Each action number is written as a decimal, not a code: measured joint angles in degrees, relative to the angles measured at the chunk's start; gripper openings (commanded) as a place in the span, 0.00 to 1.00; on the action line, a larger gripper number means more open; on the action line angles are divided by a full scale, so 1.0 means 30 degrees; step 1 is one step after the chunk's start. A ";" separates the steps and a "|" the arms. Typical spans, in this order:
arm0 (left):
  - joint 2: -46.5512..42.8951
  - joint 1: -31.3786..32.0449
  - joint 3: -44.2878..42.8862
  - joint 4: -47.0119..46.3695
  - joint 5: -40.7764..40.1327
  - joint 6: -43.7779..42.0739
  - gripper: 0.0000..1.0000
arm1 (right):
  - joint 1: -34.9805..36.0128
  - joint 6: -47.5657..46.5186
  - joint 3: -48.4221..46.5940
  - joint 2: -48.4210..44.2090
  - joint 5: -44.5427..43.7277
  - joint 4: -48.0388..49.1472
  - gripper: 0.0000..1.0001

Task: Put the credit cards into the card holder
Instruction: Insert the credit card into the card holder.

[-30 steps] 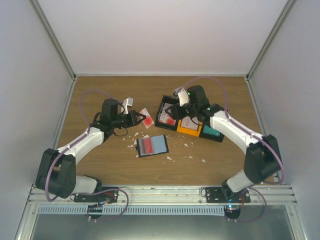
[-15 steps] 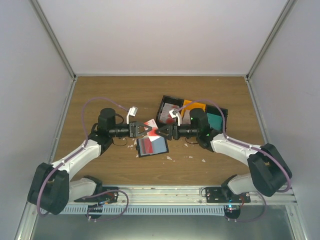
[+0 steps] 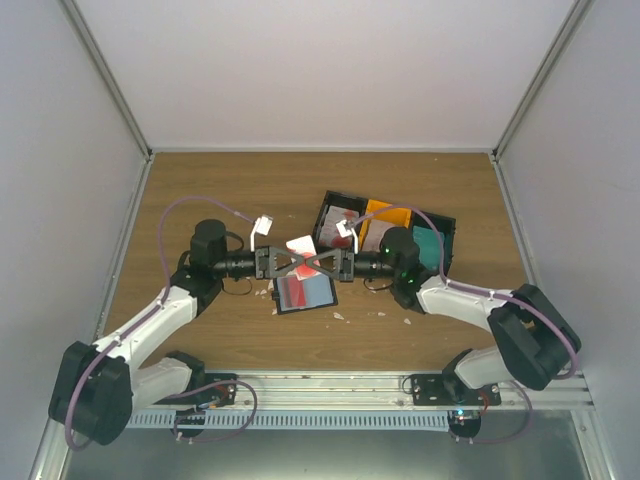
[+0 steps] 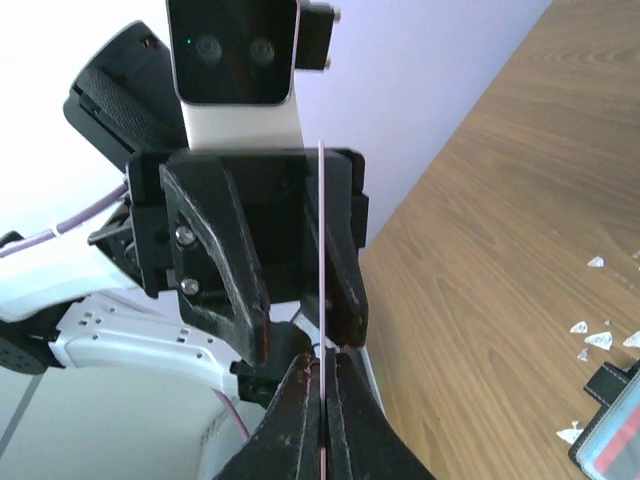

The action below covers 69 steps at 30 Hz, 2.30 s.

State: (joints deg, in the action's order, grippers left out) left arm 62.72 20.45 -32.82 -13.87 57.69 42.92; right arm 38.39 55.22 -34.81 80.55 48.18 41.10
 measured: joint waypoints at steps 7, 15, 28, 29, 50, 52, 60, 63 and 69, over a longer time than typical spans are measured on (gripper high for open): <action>-0.0153 0.0051 0.1013 -0.0182 -0.0182 0.0372 0.00 | 0.0007 0.3104 0.0976 0.0801 -0.1035 0.3475 0.01; -0.0437 0.0066 0.1297 0.0262 -0.1224 0.0087 0.00 | 0.0015 0.2769 0.1319 0.0590 -0.1967 0.2266 0.60; 0.0801 0.0146 0.4182 0.2900 -0.5304 -0.0816 0.00 | 0.0831 -0.5923 -0.1253 0.0372 -1.0739 -1.2677 0.63; 0.1246 0.0146 0.4248 0.2747 -0.5406 -0.0648 0.00 | 0.1056 -0.6368 -0.1588 0.0838 -1.1191 -1.3347 0.63; 0.8102 0.0153 0.4524 -0.3337 -0.4320 0.0714 0.00 | 0.3570 -0.8786 -0.6353 0.6426 -1.6611 -1.9139 0.45; 0.8553 0.0153 0.4524 -0.3738 -0.4226 0.0874 0.00 | 0.3570 -0.8779 -0.6368 0.6433 -1.6611 -1.9190 0.41; 1.0040 0.0146 0.4554 -0.5268 -0.3475 0.1902 0.00 | 0.3563 -0.8510 -0.6513 0.6506 -1.6626 -1.9373 0.34; 1.0222 0.0153 0.4692 -0.5756 -0.3315 0.2361 0.00 | 0.3563 -0.8320 -0.6513 0.6506 -1.6633 -1.9380 0.34; 1.0193 0.0153 0.5180 -0.6368 -0.3111 0.3096 0.00 | 0.3563 -0.8160 -0.6513 0.6513 -1.6655 -1.9380 0.34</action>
State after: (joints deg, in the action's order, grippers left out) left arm 93.30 20.91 -17.28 -32.97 48.36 52.21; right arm 49.08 30.74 -54.35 100.09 -1.78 -17.04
